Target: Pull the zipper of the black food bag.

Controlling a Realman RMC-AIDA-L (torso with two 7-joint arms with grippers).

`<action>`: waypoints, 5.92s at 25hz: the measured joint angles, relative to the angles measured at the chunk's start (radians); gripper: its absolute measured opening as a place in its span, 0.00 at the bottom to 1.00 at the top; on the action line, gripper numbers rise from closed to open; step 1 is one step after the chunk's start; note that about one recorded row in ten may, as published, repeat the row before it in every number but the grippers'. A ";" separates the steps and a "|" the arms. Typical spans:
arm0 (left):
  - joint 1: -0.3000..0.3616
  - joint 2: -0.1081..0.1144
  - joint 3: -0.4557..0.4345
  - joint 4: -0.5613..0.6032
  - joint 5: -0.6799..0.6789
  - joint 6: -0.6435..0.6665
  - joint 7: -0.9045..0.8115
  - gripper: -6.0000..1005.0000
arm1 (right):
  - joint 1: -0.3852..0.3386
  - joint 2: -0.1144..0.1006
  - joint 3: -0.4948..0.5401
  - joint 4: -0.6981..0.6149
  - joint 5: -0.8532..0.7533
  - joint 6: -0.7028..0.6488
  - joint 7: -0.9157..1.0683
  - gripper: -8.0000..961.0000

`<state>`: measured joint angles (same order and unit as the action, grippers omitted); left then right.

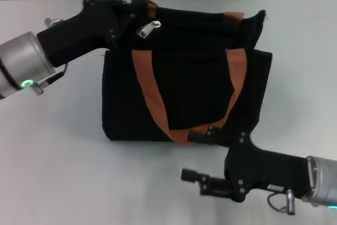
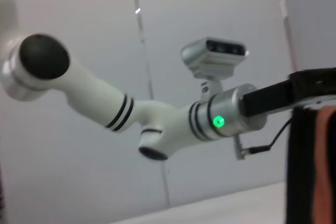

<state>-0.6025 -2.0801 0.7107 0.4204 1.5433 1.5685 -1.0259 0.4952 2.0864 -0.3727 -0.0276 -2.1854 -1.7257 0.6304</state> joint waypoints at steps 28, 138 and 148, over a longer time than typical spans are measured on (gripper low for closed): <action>-0.085 0.000 0.295 -0.030 -0.292 0.002 0.039 0.03 | -0.012 0.000 0.485 0.069 0.003 -0.196 0.334 0.66; -0.135 0.000 0.340 -0.069 -0.363 -0.024 0.050 0.10 | -0.030 -0.005 0.601 0.061 -0.025 0.039 0.648 0.00; -0.134 0.000 0.341 -0.069 -0.364 -0.024 0.050 0.11 | -0.063 -0.005 0.641 0.040 -0.025 0.039 0.654 0.00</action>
<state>-0.7367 -2.0800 1.0513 0.3513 1.1795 1.5446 -0.9756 0.4318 2.0815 0.2687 0.0122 -2.2103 -1.6867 1.2840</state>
